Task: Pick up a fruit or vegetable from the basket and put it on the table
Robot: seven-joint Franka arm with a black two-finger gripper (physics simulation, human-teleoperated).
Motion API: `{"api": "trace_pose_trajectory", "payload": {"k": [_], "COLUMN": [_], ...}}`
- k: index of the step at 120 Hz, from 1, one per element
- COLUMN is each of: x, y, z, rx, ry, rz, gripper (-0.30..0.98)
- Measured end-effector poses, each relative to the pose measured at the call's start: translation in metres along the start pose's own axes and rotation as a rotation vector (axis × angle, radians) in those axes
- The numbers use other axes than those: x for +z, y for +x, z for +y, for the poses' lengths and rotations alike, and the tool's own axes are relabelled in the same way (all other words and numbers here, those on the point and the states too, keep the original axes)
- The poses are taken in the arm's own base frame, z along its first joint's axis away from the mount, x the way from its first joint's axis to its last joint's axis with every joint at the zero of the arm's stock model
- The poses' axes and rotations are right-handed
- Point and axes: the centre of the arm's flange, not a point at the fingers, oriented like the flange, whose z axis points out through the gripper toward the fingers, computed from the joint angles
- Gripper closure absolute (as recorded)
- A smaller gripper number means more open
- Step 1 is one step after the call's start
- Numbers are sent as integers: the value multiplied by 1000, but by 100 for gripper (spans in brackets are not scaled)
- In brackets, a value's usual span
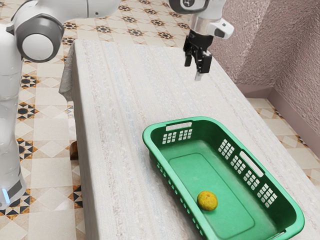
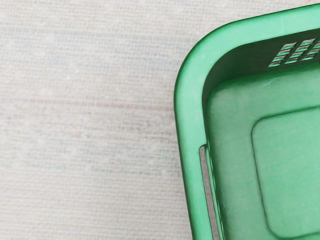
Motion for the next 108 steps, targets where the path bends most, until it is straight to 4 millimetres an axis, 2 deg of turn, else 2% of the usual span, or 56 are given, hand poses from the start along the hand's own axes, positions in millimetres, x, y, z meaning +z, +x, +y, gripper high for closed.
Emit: {"api": "trace_pose_trajectory", "payload": {"k": [17, 35, 62, 90, 108], "x": [-1, 0, 17, 71, 100], "y": [-1, -3, -10, -30, -38], "z": [-1, 10, 92, 168, 198], "rx": [-2, 39, 374, 680, 792], "ry": [-6, -36, -5, -60, -118], "rz": [1, -18, -48, -48, 1], "gripper": [1, 1, 1, 1, 1]}}
